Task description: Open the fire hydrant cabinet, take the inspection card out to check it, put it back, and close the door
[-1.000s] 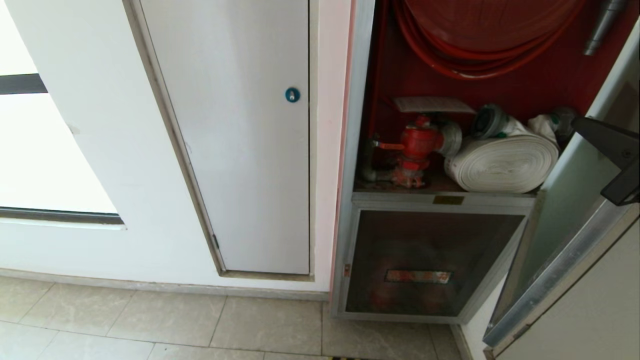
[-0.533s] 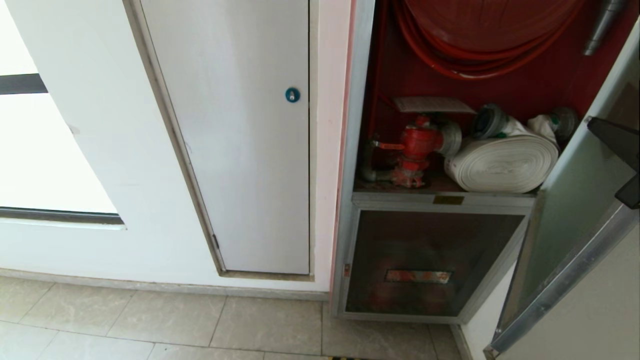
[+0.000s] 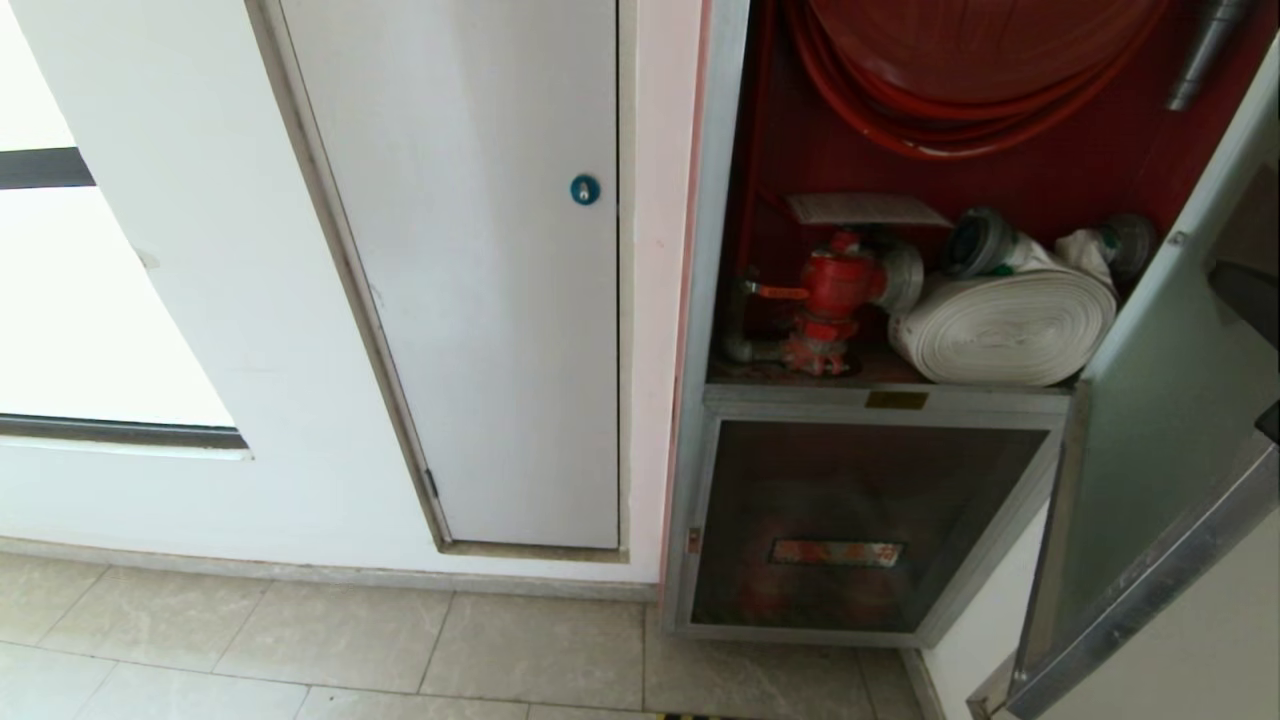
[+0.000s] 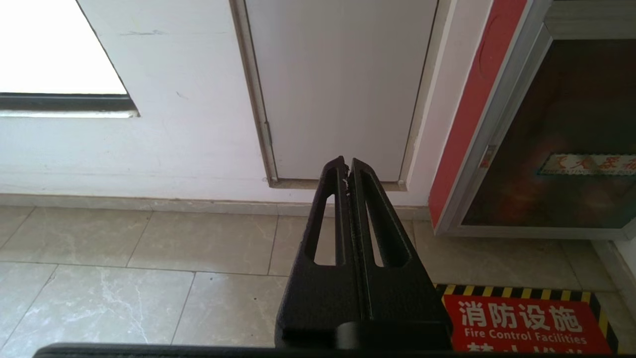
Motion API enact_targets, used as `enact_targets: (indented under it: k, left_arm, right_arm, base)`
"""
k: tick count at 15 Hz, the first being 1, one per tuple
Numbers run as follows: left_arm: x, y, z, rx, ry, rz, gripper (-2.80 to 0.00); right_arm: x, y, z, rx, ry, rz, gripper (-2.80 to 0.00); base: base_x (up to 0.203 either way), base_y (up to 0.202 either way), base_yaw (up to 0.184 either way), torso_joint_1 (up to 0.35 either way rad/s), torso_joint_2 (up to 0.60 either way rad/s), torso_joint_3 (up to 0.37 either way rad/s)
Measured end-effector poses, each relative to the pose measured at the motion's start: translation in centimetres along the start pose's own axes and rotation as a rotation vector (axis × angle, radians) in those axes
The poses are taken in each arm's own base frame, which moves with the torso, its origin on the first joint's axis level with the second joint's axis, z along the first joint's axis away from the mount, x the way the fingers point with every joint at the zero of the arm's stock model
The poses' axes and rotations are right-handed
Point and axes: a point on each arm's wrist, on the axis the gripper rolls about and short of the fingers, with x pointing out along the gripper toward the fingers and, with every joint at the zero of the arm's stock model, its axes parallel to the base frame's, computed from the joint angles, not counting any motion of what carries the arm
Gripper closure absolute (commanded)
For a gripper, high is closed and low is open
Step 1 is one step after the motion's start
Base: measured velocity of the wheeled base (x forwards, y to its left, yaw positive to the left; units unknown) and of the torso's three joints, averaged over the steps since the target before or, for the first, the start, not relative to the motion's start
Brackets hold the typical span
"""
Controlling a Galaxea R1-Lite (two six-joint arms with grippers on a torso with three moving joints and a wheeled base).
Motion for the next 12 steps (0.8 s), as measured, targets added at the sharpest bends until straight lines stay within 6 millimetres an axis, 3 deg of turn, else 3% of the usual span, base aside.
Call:
enact_targets:
  k: [12]
  left_arm:
    - [0.00,0.00,-0.01,0.000,0.000,0.000,0.00]
  right_arm:
    - [-0.72,-0.55,0.29,-0.104,0.000,-0.156,0.00]
  base:
    - [0.000,0.000,0.000,0.000,0.00,0.000]
